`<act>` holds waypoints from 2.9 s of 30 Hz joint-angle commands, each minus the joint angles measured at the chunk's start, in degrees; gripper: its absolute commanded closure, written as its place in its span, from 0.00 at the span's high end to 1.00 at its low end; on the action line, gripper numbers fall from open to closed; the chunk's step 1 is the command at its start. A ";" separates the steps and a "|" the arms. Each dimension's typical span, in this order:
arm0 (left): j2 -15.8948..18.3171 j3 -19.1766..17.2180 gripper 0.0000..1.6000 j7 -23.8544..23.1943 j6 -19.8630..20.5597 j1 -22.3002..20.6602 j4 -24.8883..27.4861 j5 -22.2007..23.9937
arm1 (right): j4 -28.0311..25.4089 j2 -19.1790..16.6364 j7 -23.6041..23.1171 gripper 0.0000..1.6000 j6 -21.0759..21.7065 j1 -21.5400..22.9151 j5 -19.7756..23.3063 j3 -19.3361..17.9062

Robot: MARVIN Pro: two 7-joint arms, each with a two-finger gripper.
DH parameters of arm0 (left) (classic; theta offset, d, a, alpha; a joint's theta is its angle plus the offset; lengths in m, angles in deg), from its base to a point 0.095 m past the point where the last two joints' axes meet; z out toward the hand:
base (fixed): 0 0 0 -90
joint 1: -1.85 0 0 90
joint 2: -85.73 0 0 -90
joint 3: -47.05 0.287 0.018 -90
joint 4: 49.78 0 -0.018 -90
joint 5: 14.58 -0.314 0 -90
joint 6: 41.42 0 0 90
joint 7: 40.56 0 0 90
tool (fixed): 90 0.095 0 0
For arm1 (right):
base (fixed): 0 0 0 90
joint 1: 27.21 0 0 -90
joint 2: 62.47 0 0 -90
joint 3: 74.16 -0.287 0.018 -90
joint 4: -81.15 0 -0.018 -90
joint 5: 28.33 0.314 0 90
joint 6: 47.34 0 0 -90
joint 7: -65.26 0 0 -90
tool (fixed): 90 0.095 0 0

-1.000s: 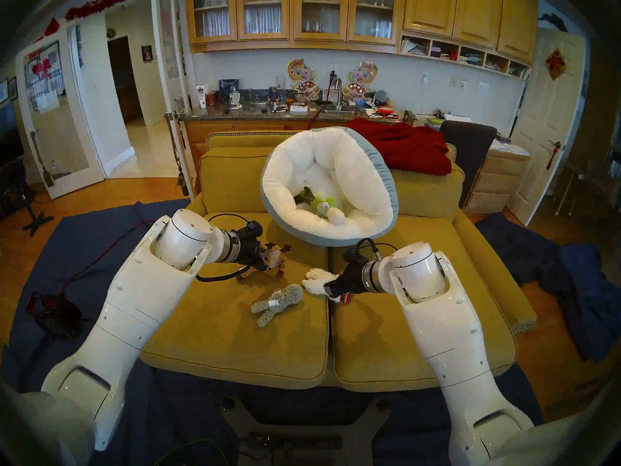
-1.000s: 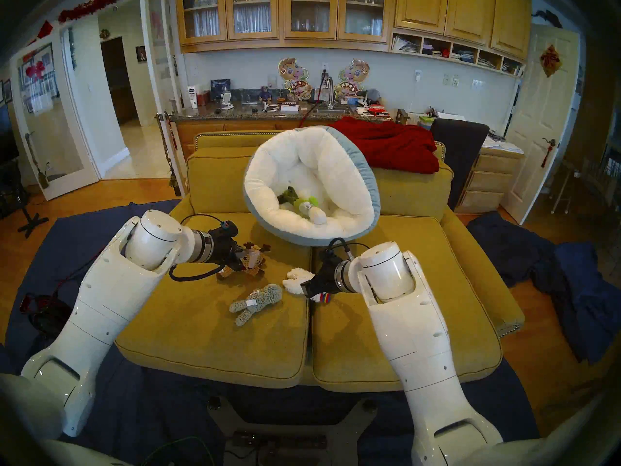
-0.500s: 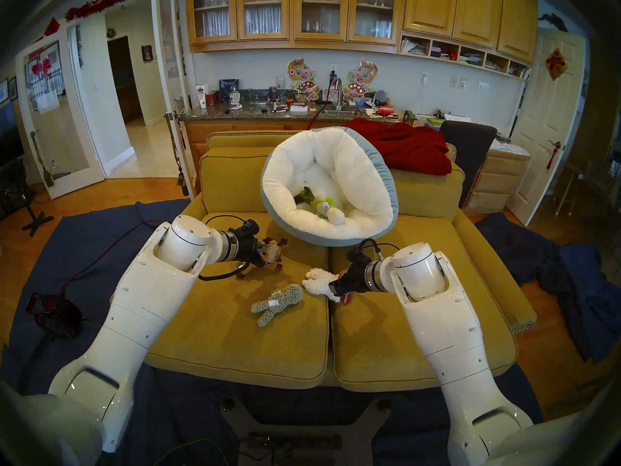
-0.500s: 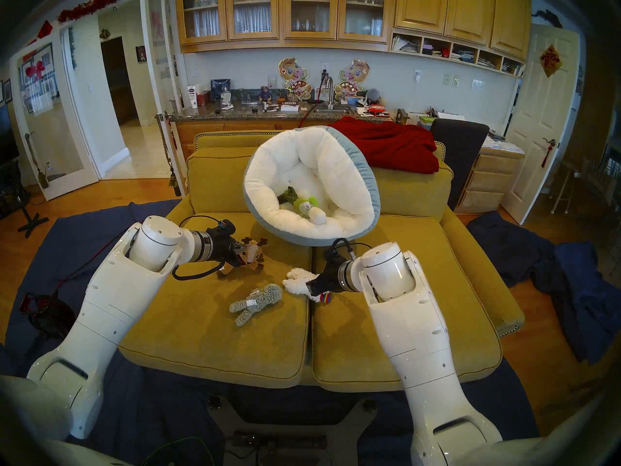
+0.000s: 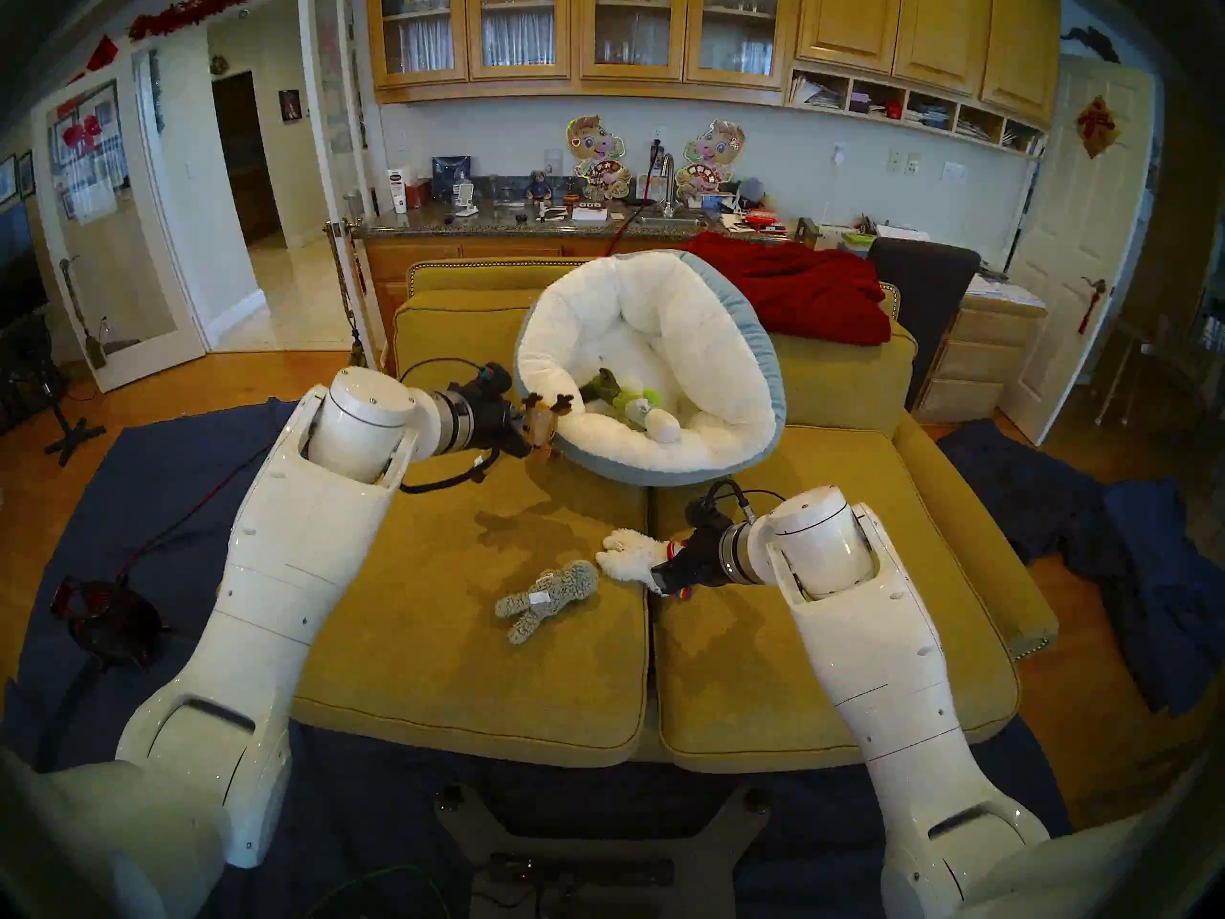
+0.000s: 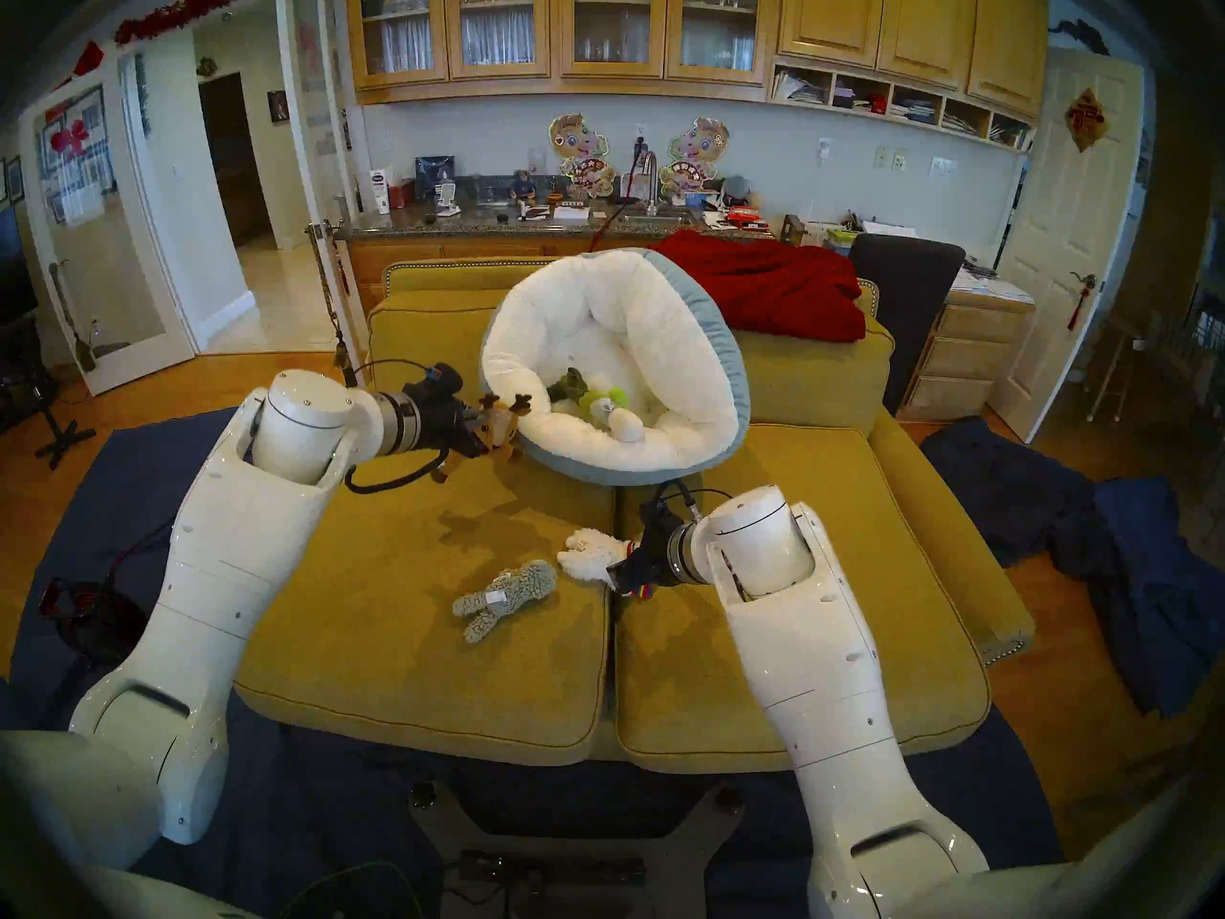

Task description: Put toys into dog bed

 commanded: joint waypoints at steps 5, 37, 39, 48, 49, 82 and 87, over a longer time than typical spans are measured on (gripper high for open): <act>-4.12 -1.37 0.00 -0.17 0.19 -7.44 -2.50 -0.91 | -0.05 0.46 -0.21 1.00 -0.23 1.59 0.25 -0.27; -16.37 0.04 0.00 4.32 0.21 -18.27 -14.54 -6.33 | 2.36 0.84 0.61 0.00 -1.44 1.11 0.84 -1.49; -17.02 0.07 0.00 4.62 0.17 -18.90 -15.54 -6.61 | 2.49 0.87 0.66 0.00 -1.54 1.10 0.92 -1.54; -19.06 -0.38 0.00 5.80 -0.03 -21.87 -20.25 -7.67 | 2.82 0.64 0.88 0.00 -1.87 0.95 1.20 -2.22; -19.21 -0.39 0.00 5.86 0.04 -22.61 -20.94 -7.77 | 2.82 0.61 0.90 0.00 -1.91 0.95 1.24 -2.32; -25.77 -0.49 0.00 9.53 -0.23 -31.36 -31.16 -10.21 | 3.78 -0.56 1.09 0.00 -2.75 0.89 3.73 -4.66; -26.28 -0.66 0.00 10.18 -0.51 -32.36 -34.04 -10.42 | 3.90 -0.66 1.06 0.00 -2.90 0.83 4.12 -4.92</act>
